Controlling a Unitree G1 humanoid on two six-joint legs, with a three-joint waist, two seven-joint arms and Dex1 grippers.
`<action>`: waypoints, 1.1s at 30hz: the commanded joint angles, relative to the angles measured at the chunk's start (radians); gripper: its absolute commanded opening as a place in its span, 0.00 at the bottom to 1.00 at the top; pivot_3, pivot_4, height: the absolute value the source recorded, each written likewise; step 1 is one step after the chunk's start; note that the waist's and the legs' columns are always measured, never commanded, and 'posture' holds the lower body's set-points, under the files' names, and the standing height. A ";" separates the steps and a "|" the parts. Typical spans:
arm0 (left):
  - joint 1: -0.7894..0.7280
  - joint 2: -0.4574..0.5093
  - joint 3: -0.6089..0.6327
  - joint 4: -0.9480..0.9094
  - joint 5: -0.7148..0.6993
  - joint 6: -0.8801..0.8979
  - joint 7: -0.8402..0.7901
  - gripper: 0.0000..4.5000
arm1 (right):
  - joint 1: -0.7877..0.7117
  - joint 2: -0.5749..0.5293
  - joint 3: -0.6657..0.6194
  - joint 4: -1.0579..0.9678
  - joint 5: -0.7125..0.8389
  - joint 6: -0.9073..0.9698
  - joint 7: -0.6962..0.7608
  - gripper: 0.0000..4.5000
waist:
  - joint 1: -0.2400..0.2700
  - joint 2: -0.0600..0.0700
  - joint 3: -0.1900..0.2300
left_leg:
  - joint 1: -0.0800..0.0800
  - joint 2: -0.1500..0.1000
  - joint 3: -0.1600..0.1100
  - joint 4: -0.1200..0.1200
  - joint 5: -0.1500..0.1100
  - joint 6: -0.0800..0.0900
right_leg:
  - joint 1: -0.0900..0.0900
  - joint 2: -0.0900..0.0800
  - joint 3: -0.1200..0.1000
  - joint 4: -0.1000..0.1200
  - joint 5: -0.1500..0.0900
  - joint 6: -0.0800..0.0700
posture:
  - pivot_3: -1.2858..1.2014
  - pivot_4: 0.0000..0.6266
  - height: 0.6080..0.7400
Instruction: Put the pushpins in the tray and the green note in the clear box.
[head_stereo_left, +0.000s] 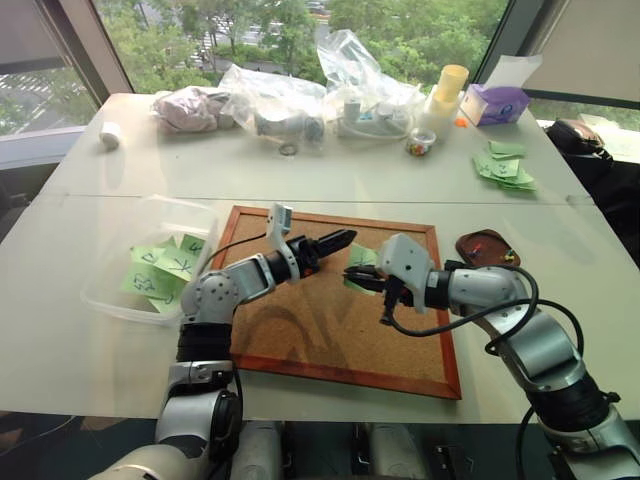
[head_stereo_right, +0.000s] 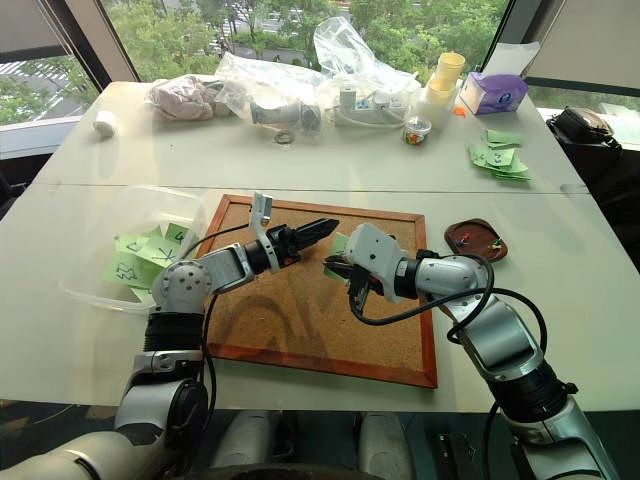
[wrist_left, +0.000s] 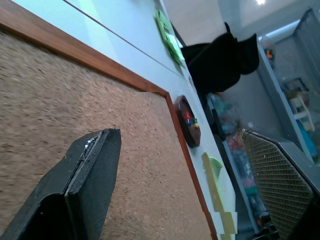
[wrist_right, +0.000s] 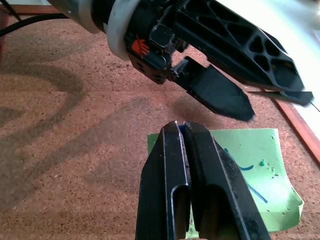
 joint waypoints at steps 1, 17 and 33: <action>-0.002 0.008 -0.012 -0.056 -0.032 0.031 -0.020 0.94 | -0.021 -0.008 -0.008 -0.040 -0.002 -0.026 0.006 0.00 | -0.001 0.000 0.000 | 0.000 0.000 0.000 0.000 0.000 0.000 | 0.000 0.000 0.000 0.000 0.000 0.000 | 0.52 0.24 1.00; 0.031 0.004 -0.014 -0.115 -0.070 0.179 0.028 0.69 | -0.043 -0.007 0.024 -0.012 -0.035 -0.071 0.036 0.00 | 0.001 0.000 0.000 | 0.000 0.000 0.000 0.000 0.001 -0.002 | 0.000 0.000 0.000 0.000 0.000 0.000 | 0.52 0.24 1.00; 0.053 0.081 0.012 -0.119 -0.039 0.114 0.002 0.01 | -0.027 -0.020 -0.234 -0.048 0.062 0.072 -0.062 0.00 | 0.000 0.000 0.000 | 0.000 0.000 0.000 0.000 0.001 -0.002 | 0.000 0.000 0.000 0.001 0.000 0.000 | 0.52 0.24 1.00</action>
